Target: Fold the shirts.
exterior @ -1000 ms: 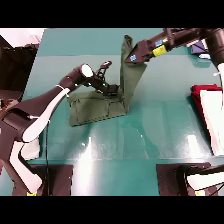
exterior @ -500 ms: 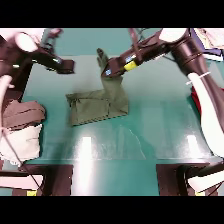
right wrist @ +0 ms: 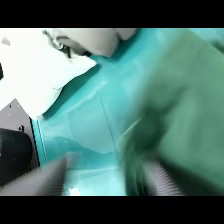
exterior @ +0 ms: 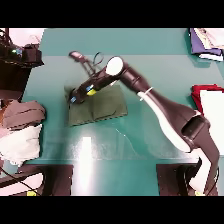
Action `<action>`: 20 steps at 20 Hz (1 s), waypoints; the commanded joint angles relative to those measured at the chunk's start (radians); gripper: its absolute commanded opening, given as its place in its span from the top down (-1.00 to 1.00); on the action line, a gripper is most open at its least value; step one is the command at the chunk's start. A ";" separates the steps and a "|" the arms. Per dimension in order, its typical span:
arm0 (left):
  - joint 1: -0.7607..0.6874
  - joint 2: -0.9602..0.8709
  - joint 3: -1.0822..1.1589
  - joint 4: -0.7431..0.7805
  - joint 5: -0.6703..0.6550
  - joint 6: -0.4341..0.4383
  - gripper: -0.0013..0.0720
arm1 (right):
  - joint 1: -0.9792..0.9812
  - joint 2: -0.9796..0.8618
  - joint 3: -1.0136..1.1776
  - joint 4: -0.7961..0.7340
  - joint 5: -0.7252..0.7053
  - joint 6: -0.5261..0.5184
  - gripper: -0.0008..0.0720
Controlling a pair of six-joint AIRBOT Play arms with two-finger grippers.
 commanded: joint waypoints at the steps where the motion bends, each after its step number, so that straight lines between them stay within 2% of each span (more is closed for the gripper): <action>1: 0.007 0.013 0.000 0.003 -0.038 0.002 0.88 | 0.037 -0.005 -0.042 -0.019 -0.022 -0.024 -0.75; 2: 0.007 0.013 0.000 0.003 -0.045 0.002 0.88 | 0.012 0.030 -0.085 -0.047 0.023 -0.023 -0.57; 5: 0.007 0.013 -0.001 0.003 -0.055 0.006 0.88 | -0.125 0.151 -0.241 -0.151 0.172 -0.023 -0.57; 8: 0.007 0.013 -0.004 -0.001 -0.054 0.006 0.88 | -0.323 0.261 -0.440 -0.167 0.182 -0.023 -0.57; 10: 0.007 0.013 -0.005 -0.002 -0.054 0.005 0.88 | -0.446 0.299 -0.549 -0.156 0.136 -0.021 -0.57; 12: 0.007 0.013 -0.005 -0.017 -0.055 0.005 0.88 | -0.551 0.292 -0.629 -0.085 0.100 -0.021 -0.90; 13: 0.007 0.013 -0.005 -0.026 -0.055 0.006 0.88 | -0.583 0.275 -0.658 -0.027 0.098 -0.023 -0.94; 16: 0.007 0.013 -0.005 -0.031 -0.054 0.006 0.88 | -0.618 0.183 -0.704 0.138 0.092 -0.061 -0.94; 20: 0.007 0.013 -0.006 -0.031 -0.054 0.006 0.88 | -0.555 0.050 -0.628 0.295 0.117 -0.103 -0.94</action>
